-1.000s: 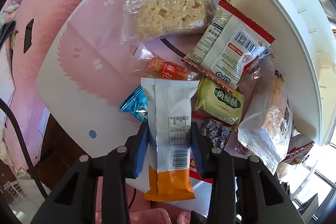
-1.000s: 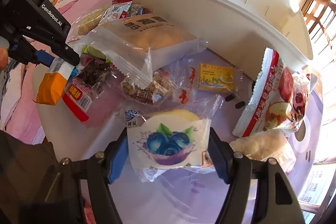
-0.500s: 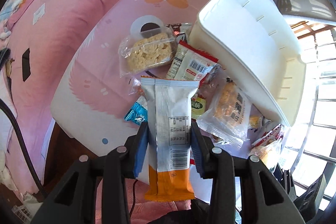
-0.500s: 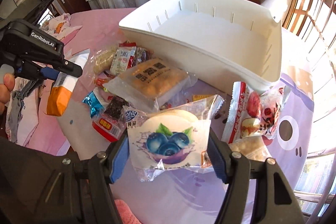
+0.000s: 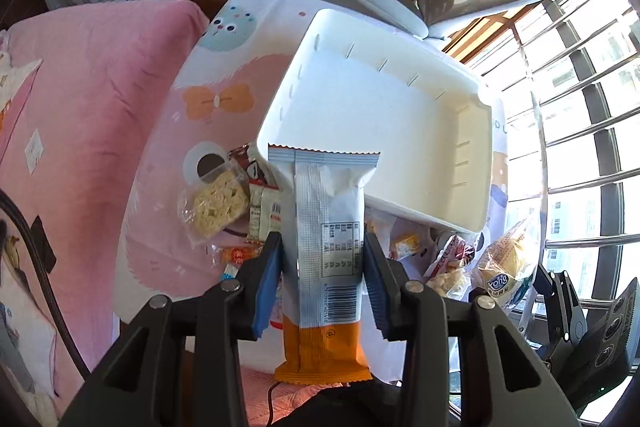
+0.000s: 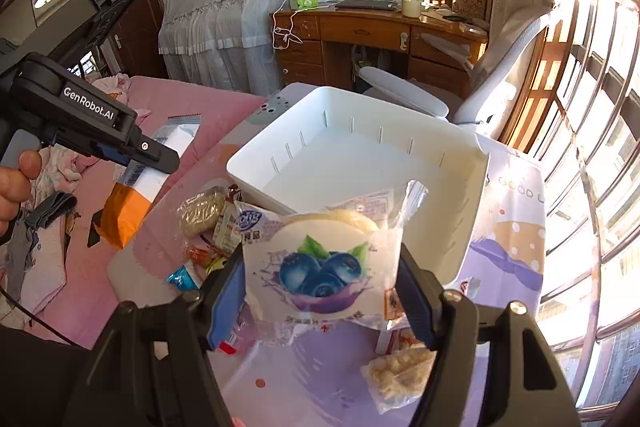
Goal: Organize snacks
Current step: 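Lift both snacks over the white basket and open both grippers to drop them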
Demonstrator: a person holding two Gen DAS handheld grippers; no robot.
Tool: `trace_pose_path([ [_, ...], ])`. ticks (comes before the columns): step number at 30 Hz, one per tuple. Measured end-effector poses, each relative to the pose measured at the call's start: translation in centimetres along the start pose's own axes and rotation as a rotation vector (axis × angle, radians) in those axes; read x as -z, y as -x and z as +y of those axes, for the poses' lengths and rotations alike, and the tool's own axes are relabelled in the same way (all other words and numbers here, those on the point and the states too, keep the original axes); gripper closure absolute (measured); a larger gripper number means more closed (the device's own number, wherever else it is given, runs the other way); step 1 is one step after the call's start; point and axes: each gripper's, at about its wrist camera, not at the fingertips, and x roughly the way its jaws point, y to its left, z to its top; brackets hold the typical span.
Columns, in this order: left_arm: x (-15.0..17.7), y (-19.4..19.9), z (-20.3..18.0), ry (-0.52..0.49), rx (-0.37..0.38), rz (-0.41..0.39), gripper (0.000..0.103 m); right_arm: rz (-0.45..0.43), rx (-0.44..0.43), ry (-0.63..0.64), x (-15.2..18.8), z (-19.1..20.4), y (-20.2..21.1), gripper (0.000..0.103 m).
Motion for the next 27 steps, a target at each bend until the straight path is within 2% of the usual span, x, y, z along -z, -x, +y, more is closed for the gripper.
trace_pose_path([
  [8,-5.3,0.7,-2.4,-0.076,0.061,-0.059,0.065,-0.086,0.080,-0.038,-4.0,-1.2,-0.4,0.032],
  [18,-10.2,-2.6,-4.2,-0.113,0.200,-0.090,0.064,-0.157,0.180,-0.110,-6.7,-3.1,-2.4,0.031],
  [20,-10.6,-3.5,-4.2,-0.102,0.218,-0.087,0.059,-0.154,0.214,-0.125,-6.8,-3.4,-2.9,0.024],
  [21,-10.8,-3.9,-4.3,-0.096,0.222,-0.080,0.055,-0.146,0.236,-0.127,-6.9,-3.5,-3.2,0.024],
  [23,-10.9,-4.3,-4.5,-0.103,0.223,-0.066,0.041,-0.132,0.250,-0.129,-7.1,-3.8,-3.6,0.024],
  [27,-10.7,-4.7,-4.4,-0.101,0.205,-0.060,0.039,-0.127,0.265,-0.146,-6.9,-4.4,-3.7,0.021],
])
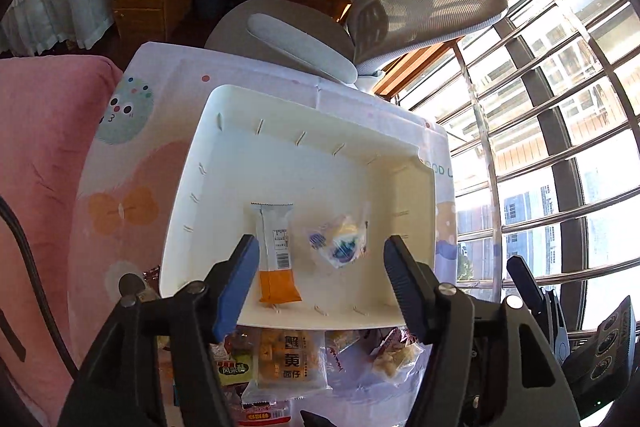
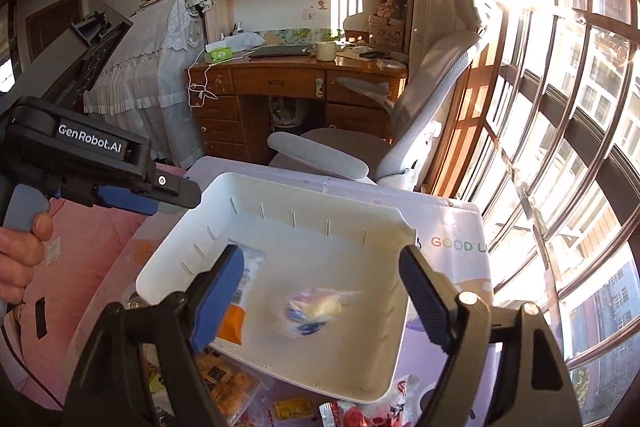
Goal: Organize snacks
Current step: 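Lift both snacks over the white basket and open both grippers to drop them, then move the left gripper to the blue wrapped snack and the right to the dried-fruit pack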
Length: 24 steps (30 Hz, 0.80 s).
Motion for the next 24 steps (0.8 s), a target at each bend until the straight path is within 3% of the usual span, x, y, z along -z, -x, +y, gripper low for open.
trace_pose_path([
  [9,2.9,1.7,0.7,0.021,-0.041,-0.008,0.039,0.036,-0.017,-0.009,1.2,0.1,1.0,0.020],
  [12,4.7,2.6,0.7,0.007,-0.035,-0.007,0.039,0.070,0.013,-0.004,1.9,0.5,1.5,0.020],
  [24,13.3,6.5,2.8,0.047,-0.086,-0.024,0.039,0.165,-0.030,-0.078,5.9,0.4,4.0,0.020],
])
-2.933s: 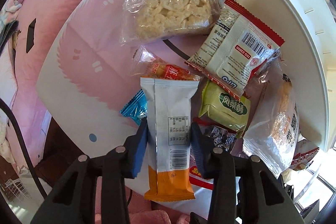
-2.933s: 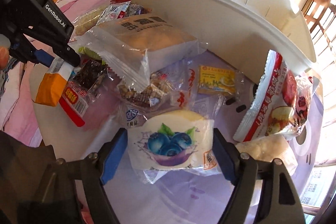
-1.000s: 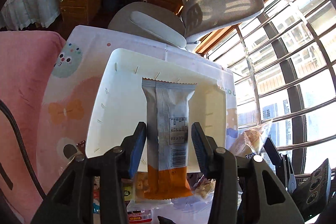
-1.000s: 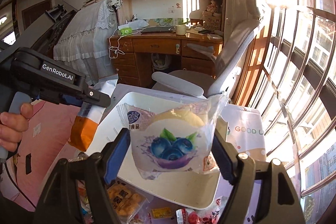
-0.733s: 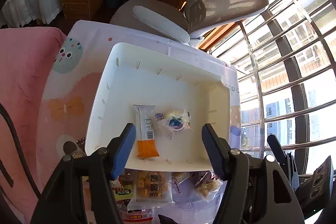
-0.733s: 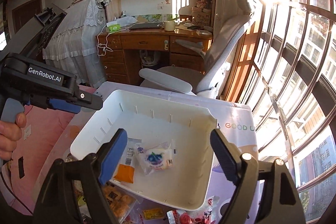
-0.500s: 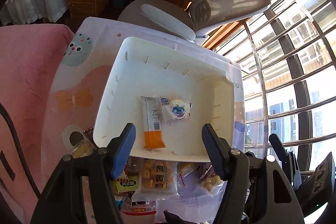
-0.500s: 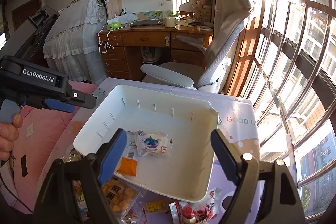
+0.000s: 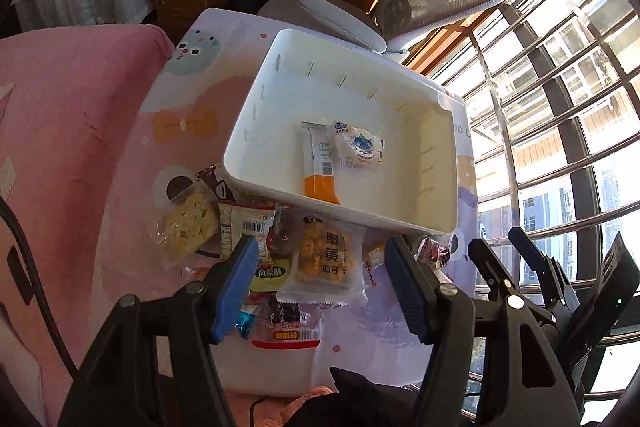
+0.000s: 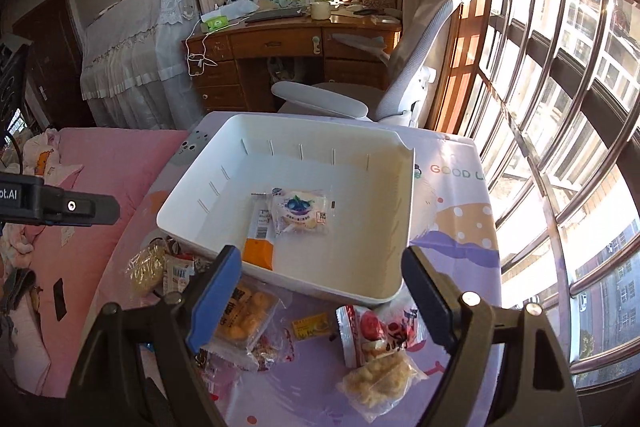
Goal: Organize snacks
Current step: 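Move the left gripper to the blue wrapped snack and the right to the dried-fruit pack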
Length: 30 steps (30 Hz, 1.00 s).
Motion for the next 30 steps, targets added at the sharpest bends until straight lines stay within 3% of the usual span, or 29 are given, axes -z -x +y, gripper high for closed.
trace_pose_path([
  [8,4.8,0.9,3.8,0.081,-0.036,0.016,0.039,0.084,-0.090,-0.096,2.0,-0.2,0.1,0.020],
  [16,7.3,1.0,7.1,0.041,-0.086,0.033,0.039,0.158,-0.148,-0.130,3.5,1.6,0.1,0.020],
  [24,7.6,1.9,9.9,-0.108,-0.096,0.059,0.039,0.237,-0.130,-0.295,5.2,4.0,0.2,0.020],
  [30,7.1,2.9,11.4,-0.307,-0.062,0.062,0.039,0.272,-0.083,-0.470,7.5,6.3,0.4,0.020],
])
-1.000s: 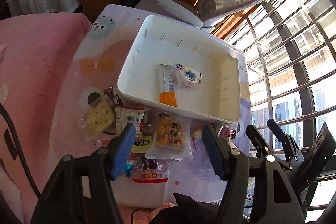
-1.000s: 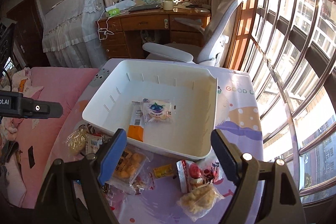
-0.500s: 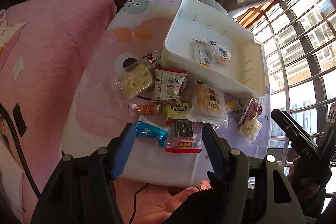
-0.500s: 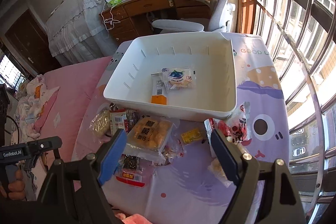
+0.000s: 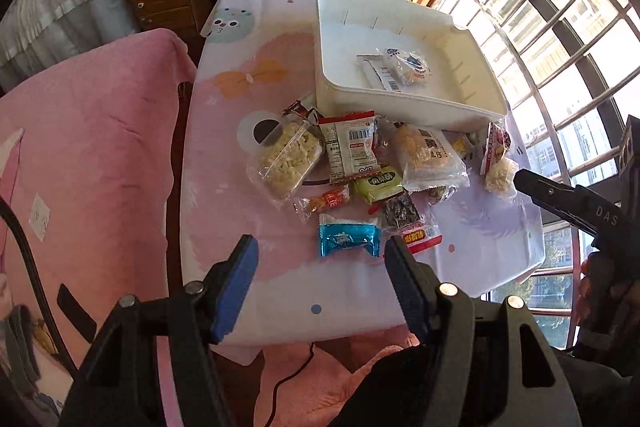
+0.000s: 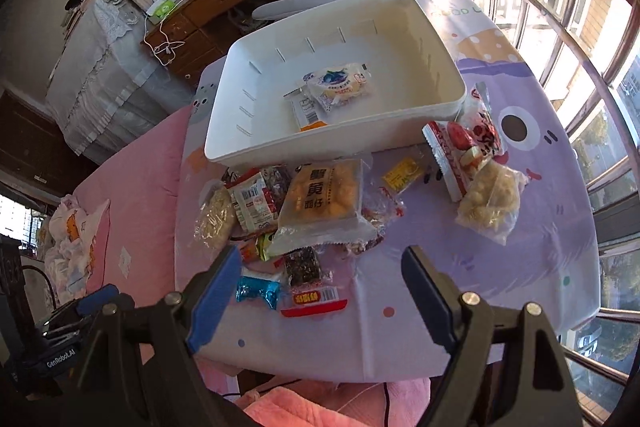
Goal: Organize snacks
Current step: 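Move the left gripper to the blue wrapped snack and the right to the dried-fruit pack, then grasp the blue wrapper with left gripper while right grasps the dried-fruit pack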
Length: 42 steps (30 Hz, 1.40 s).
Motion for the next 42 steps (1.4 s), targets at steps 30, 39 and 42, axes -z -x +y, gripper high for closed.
trace_pose_path([
  [30,2.3,-11.3,-4.6,-0.908,0.239,-0.033,0.039,-0.051,-0.009,-0.293,7.1,-1.3,-7.9,0.020],
  [39,3.2,-16.3,-7.0,-1.044,0.216,0.012,0.040,-0.034,-0.023,-0.065,5.9,-1.5,-11.6,0.020],
  [42,3.5,-17.3,-7.6,-1.077,0.221,0.018,0.041,-0.036,-0.015,0.028,5.4,-0.9,-12.2,0.020],
])
